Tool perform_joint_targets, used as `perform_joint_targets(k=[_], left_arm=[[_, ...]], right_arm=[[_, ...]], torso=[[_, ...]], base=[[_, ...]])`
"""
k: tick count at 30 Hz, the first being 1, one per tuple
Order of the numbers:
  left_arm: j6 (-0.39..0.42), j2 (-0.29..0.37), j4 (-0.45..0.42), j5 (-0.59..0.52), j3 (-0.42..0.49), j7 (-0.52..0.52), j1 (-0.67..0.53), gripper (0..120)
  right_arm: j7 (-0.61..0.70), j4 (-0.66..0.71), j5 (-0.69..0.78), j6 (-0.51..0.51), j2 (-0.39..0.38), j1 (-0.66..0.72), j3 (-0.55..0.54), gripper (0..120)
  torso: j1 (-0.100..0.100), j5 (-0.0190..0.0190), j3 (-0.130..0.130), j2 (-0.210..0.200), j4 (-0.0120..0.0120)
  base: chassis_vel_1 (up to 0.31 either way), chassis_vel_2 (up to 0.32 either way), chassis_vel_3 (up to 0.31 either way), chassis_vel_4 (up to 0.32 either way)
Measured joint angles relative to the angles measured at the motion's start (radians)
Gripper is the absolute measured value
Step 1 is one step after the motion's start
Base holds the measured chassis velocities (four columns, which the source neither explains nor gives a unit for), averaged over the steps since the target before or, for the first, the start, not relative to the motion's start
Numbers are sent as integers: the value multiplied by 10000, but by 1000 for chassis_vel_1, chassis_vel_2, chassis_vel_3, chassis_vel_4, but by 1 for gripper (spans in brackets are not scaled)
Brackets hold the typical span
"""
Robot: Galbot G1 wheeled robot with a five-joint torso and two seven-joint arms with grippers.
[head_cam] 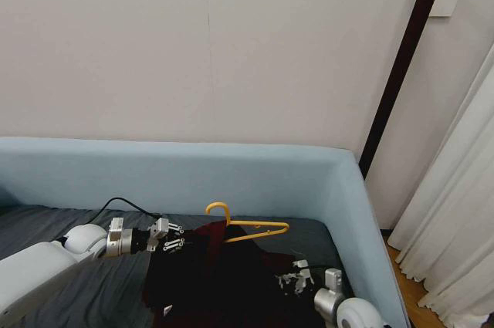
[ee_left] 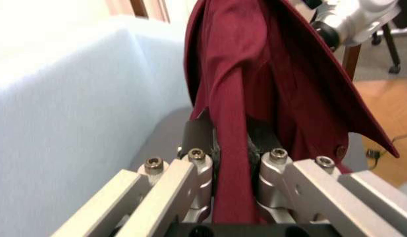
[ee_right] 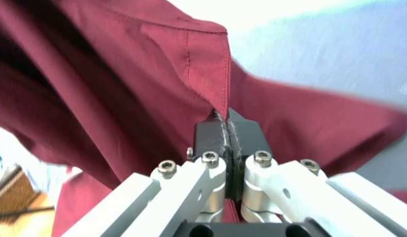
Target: Pick up the clothes from the sofa and hang them on the clothes hanger.
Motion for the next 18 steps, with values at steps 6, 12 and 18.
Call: perform_joint_targets(k=[6, 12, 18], left_arm=[[-154, 70, -406, -239, -67, 287, -51, 7], [-200, 222, -563, -301, -29, 767, -76, 7], [-604, 263, -445, 919, -56, 1261, -179, 7]], right_arm=[[31, 822, 49, -243, -426, 68, 834, 0], [-83, 1185, -197, -196, -748, 228, 1046, 0], [-610, 1183, -940, 292, -1529, 243, 1038, 0]], torso=[[0, -7, 0, 0, 0], [0, -3, 0, 0, 6], [0, -6, 0, 0, -2]], base=[[0, 0, 0, 0], [0, 0, 0, 0], [0, 0, 0, 0]])
